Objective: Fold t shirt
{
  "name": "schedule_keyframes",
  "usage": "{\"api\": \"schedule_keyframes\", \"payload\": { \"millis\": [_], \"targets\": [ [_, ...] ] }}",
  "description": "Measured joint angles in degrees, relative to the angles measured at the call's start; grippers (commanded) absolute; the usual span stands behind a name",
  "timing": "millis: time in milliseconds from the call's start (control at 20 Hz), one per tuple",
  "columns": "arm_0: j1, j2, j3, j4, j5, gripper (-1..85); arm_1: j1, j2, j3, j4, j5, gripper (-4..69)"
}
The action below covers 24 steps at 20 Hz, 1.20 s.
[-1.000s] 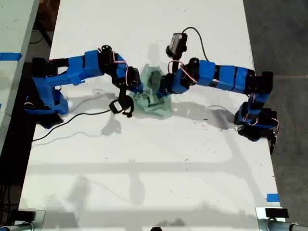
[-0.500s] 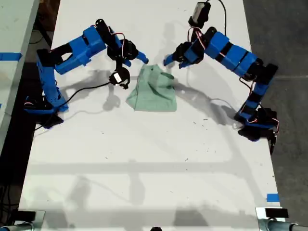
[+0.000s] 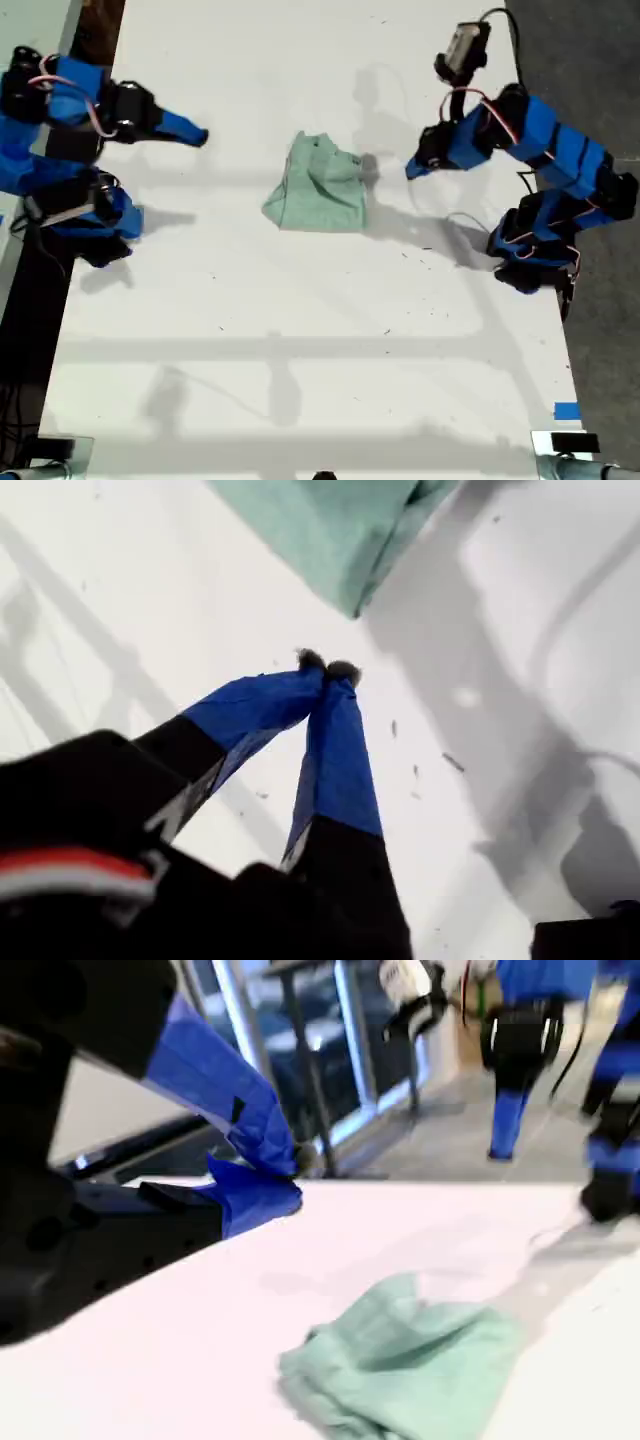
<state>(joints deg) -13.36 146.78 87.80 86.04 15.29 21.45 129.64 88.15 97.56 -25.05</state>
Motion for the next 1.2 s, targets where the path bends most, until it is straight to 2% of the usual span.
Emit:
{"api": "schedule_keyframes", "payload": {
  "millis": [100, 200, 300, 400, 550, 650, 850, 1000, 1200],
  "targets": [
    [4.57, 18.28, 19.16, -6.24, -4.39, -0.1, -7.47, 14.24, 16.00, -4.13, 6.24, -0.2],
    [7.29, 36.12, 39.90, -14.41, -8.09, -0.1, -11.34, 29.09, 33.13, -8.79, 10.63, -0.1],
    [12.13, 52.12, 64.42, -23.91, -11.78, -0.1, -14.94, 44.47, 49.31, -11.87, 13.45, -0.1],
    [13.62, 56.07, 82.00, -28.74, -12.39, -0.1, -18.11, 58.97, 63.81, -13.27, 14.41, -0.1],
    [12.48, 58.89, 91.14, -28.74, -11.51, -0.1, -18.02, 70.14, 77.78, -11.95, 15.91, -0.2],
    [12.04, 59.33, 92.99, -27.51, -11.51, -0.1, -18.02, 71.10, 83.58, -13.36, 15.64, -3.3],
    [11.16, 59.33, 94.92, -24.87, -20.04, -0.1, -17.31, 71.10, 84.99, -13.80, 13.71, -3.2],
    [11.07, 59.33, 95.36, -24.70, -21.36, 0.0, -17.40, 71.10, 85.25, -14.06, 13.62, -0.7],
    [13.10, 59.33, 95.45, -24.70, -25.14, 1.9, -17.14, 71.02, 86.13, -18.28, 13.71, -0.1]
  ]
}}
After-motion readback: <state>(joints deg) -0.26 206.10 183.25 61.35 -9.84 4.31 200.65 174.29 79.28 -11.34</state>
